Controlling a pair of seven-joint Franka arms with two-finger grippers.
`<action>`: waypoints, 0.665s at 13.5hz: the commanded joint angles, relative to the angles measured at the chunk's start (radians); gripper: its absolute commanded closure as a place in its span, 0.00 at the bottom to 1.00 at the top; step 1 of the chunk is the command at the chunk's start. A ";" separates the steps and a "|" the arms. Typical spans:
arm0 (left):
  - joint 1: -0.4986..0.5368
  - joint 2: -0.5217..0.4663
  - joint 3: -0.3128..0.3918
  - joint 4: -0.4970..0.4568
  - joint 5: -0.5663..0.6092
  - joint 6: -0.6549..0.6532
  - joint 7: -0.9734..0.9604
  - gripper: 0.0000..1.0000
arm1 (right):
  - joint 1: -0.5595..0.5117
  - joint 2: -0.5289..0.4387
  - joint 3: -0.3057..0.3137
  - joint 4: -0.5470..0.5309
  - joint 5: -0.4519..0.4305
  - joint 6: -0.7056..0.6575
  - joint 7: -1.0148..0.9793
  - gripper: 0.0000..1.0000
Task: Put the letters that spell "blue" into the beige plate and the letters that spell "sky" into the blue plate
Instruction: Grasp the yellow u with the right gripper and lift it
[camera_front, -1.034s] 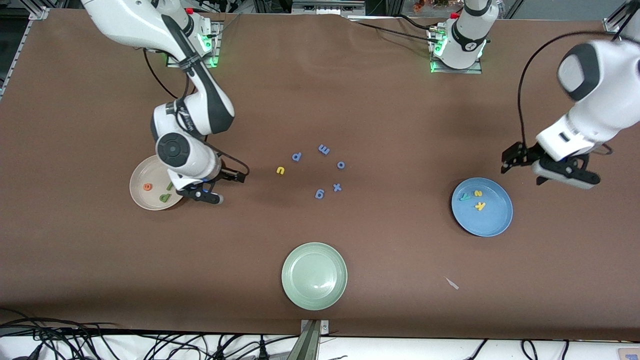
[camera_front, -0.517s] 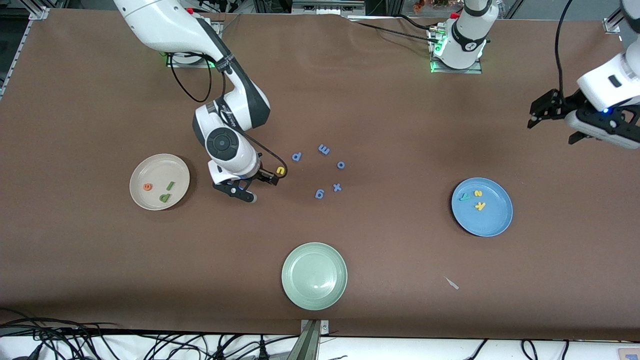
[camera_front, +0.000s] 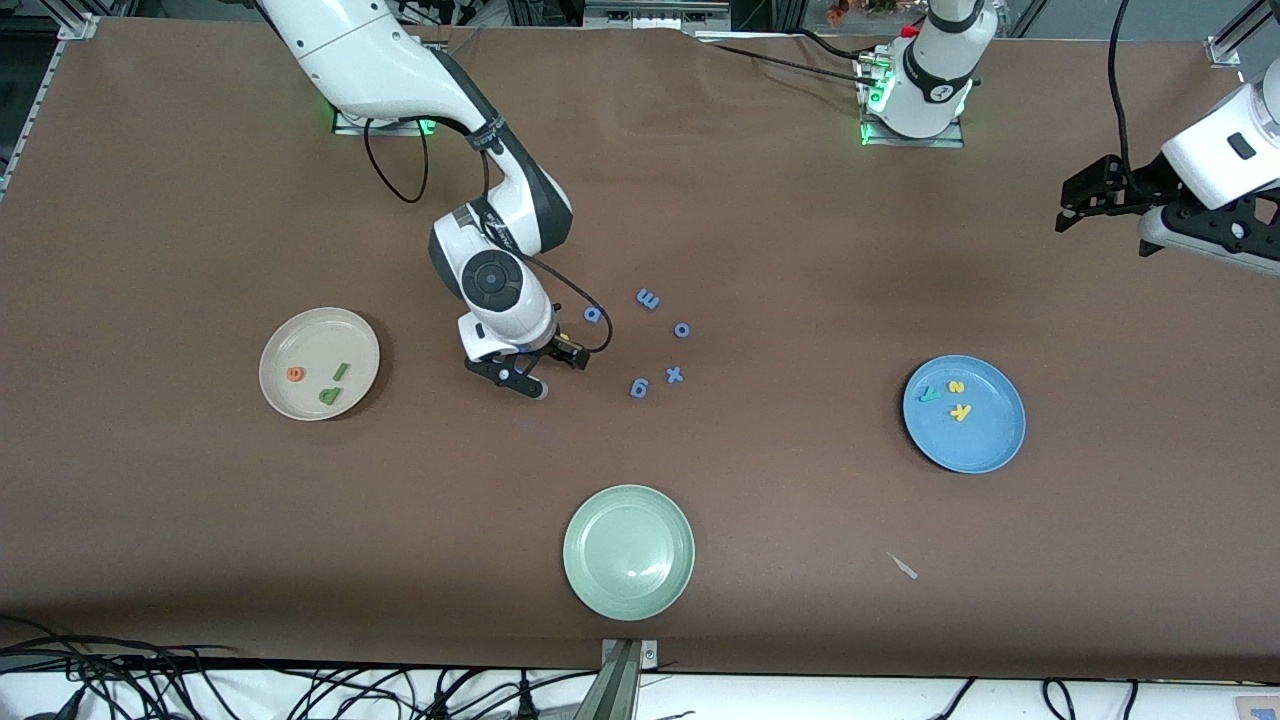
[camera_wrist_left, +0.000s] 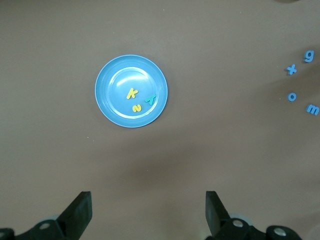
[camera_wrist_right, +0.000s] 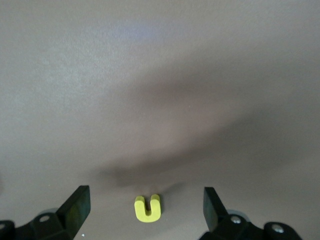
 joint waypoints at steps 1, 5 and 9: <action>0.007 0.015 -0.009 0.040 0.033 -0.024 -0.068 0.00 | 0.025 0.025 -0.005 0.022 0.012 -0.001 0.010 0.00; 0.020 0.026 -0.003 0.044 0.030 -0.021 -0.078 0.00 | 0.034 0.029 -0.005 0.013 0.012 -0.002 0.008 0.05; 0.023 0.064 0.001 0.125 0.027 -0.032 -0.082 0.00 | 0.039 0.034 -0.005 0.013 0.012 -0.002 0.005 0.33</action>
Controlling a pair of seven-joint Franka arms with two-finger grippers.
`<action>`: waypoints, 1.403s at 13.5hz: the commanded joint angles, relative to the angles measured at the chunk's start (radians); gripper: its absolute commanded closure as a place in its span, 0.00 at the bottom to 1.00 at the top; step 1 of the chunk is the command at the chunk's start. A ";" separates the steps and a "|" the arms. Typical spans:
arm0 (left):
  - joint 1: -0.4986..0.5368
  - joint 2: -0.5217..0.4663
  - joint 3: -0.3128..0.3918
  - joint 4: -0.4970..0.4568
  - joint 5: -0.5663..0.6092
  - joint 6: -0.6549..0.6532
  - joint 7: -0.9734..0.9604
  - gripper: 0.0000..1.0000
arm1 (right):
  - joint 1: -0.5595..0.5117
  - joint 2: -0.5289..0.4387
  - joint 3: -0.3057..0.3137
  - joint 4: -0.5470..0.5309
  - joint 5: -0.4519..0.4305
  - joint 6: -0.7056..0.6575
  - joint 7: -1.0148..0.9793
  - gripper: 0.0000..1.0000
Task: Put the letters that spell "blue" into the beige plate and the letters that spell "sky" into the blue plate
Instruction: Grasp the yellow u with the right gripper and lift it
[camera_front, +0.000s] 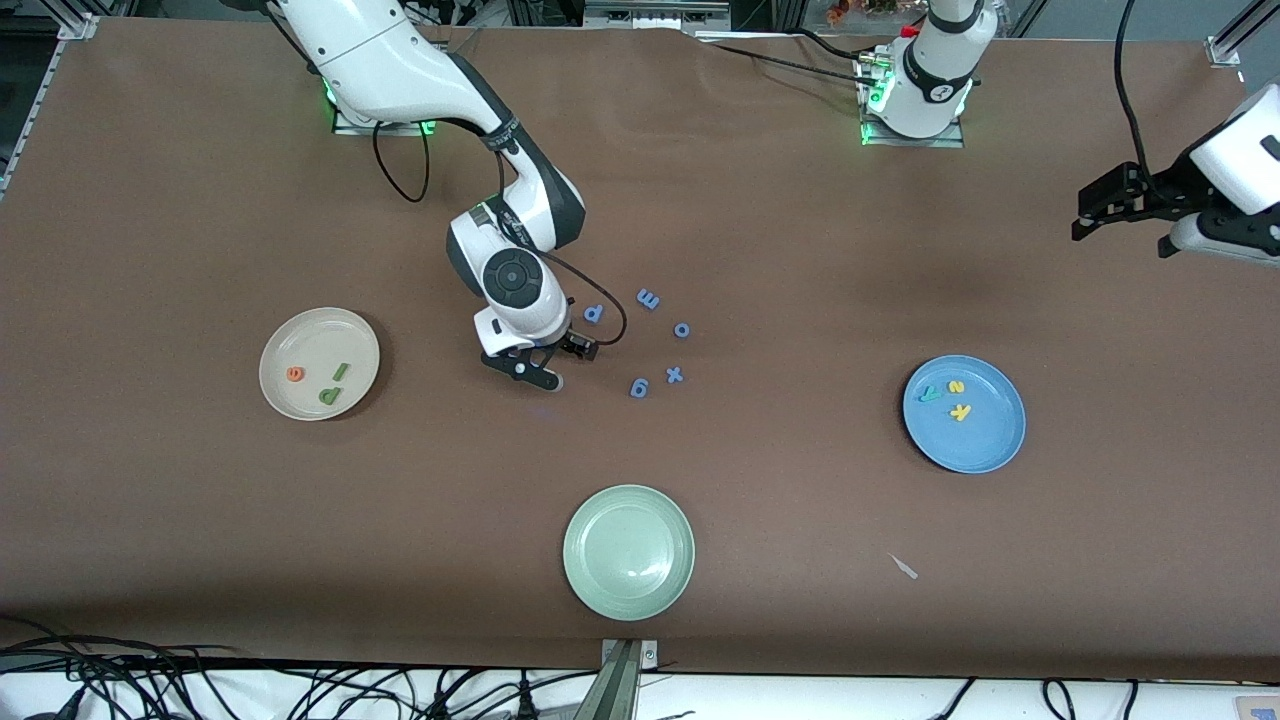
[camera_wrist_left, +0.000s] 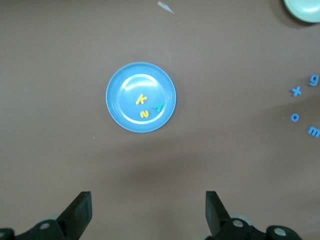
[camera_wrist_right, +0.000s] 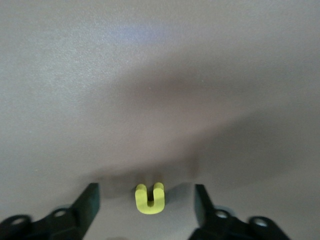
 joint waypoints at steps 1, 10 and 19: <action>0.025 0.038 -0.004 0.064 0.026 -0.031 -0.020 0.00 | 0.009 0.008 -0.005 0.013 0.012 -0.002 0.004 0.41; 0.047 0.040 -0.007 0.064 0.035 -0.031 -0.025 0.00 | 0.012 0.019 -0.005 0.011 0.012 0.000 -0.003 0.77; 0.047 0.038 -0.013 0.064 0.071 -0.033 -0.029 0.00 | -0.067 -0.053 -0.029 0.067 0.010 -0.218 -0.250 0.83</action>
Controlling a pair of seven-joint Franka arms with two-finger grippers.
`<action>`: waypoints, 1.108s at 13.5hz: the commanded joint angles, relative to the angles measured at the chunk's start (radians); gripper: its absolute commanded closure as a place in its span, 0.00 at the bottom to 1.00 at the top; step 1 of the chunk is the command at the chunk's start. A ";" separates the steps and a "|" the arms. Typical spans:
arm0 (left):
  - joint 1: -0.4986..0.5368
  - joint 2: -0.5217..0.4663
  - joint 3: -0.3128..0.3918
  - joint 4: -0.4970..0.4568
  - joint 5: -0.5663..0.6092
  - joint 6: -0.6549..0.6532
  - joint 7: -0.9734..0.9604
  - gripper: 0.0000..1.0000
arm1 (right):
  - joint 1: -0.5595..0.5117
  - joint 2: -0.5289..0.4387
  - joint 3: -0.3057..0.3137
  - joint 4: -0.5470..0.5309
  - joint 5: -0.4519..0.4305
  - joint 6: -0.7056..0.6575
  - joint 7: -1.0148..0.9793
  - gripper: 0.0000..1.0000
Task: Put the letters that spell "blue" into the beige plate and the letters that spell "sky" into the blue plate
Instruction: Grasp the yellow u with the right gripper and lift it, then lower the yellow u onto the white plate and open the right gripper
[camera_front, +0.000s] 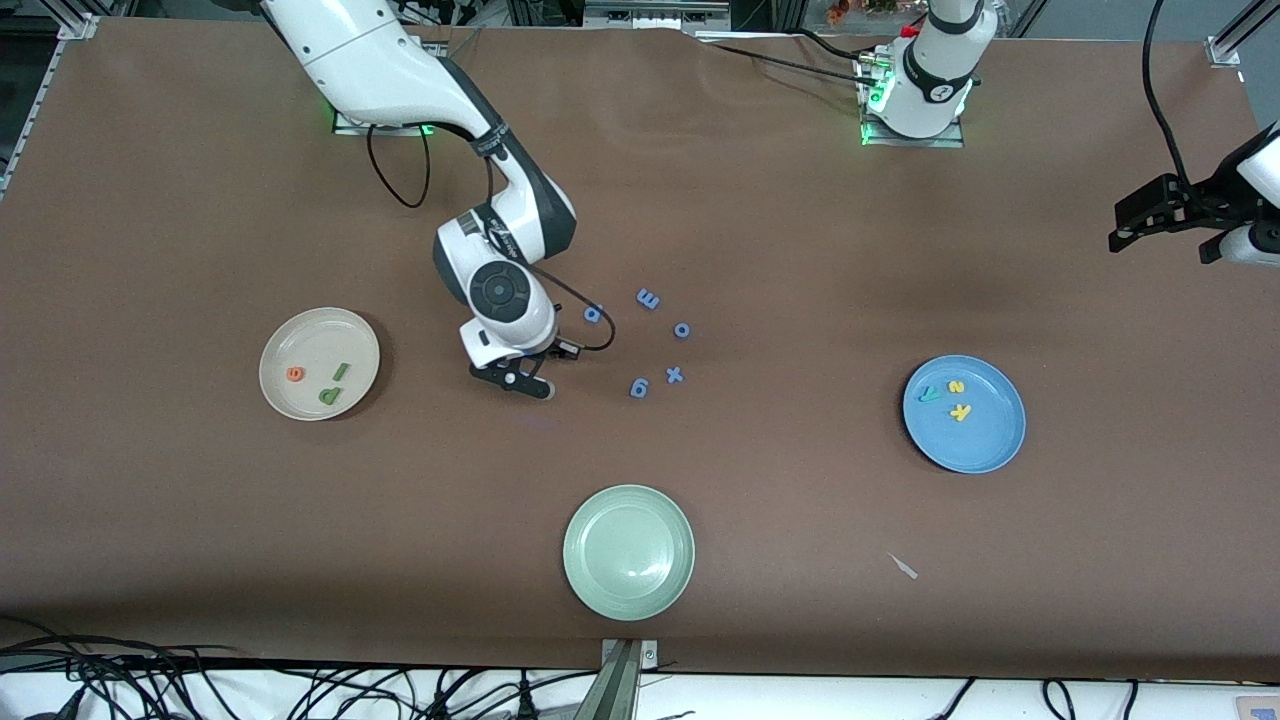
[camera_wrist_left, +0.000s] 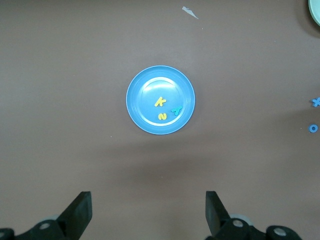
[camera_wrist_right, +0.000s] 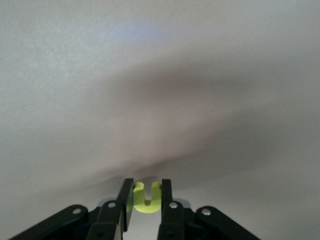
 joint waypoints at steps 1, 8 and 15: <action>0.002 0.012 -0.009 0.034 0.034 -0.028 -0.033 0.00 | -0.030 -0.050 -0.032 0.007 0.010 -0.109 -0.148 0.83; -0.006 0.011 -0.015 0.034 0.034 -0.031 -0.073 0.00 | -0.032 -0.086 -0.280 0.000 0.013 -0.297 -0.576 0.83; -0.010 0.009 -0.015 0.035 0.034 -0.031 -0.072 0.00 | -0.192 -0.064 -0.354 -0.013 0.012 -0.299 -0.862 0.82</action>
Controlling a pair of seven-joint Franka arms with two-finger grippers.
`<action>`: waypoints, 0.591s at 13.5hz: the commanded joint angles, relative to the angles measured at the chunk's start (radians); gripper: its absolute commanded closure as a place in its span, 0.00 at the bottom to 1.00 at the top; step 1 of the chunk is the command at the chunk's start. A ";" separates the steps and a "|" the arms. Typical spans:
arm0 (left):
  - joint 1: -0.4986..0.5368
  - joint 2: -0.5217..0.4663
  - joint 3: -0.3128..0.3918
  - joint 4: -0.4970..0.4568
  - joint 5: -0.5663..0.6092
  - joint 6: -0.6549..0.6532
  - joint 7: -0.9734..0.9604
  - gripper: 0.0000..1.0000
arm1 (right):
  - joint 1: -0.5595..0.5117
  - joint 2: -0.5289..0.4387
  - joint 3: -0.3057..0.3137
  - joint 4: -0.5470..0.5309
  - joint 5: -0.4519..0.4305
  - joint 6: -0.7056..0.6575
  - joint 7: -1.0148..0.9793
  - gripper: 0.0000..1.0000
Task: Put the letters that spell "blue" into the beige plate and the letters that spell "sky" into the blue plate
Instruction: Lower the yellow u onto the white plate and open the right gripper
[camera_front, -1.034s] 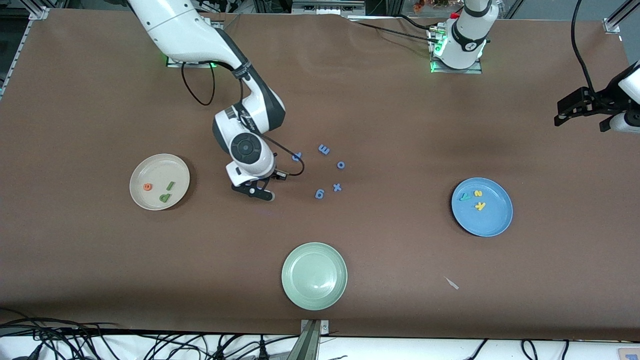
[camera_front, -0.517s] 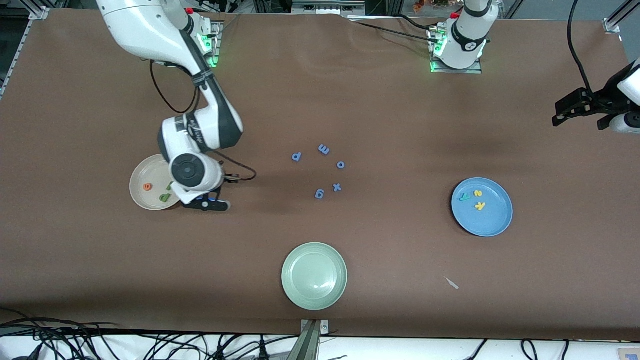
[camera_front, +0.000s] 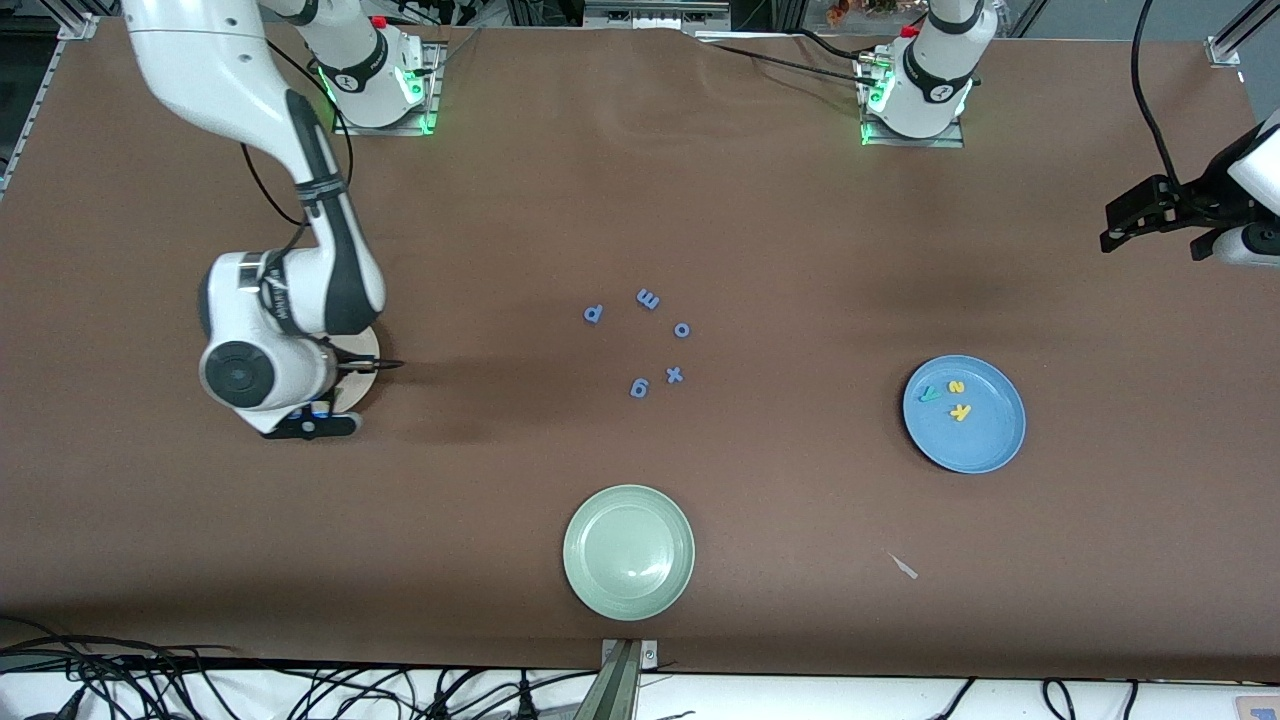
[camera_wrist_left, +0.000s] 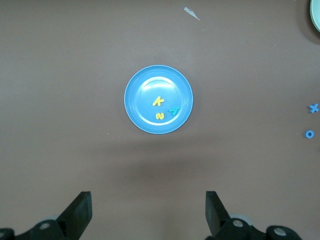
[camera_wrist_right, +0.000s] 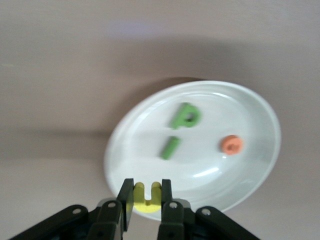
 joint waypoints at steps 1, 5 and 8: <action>-0.007 0.009 -0.002 0.031 0.034 -0.024 -0.015 0.00 | -0.071 0.008 0.008 -0.012 0.012 -0.012 -0.077 0.79; -0.008 0.009 -0.003 0.031 0.029 -0.024 -0.015 0.00 | -0.088 0.008 0.011 -0.009 0.013 -0.055 -0.074 0.00; -0.011 0.009 -0.025 0.034 0.034 -0.024 -0.015 0.00 | -0.076 0.003 0.015 0.066 0.050 -0.147 -0.066 0.00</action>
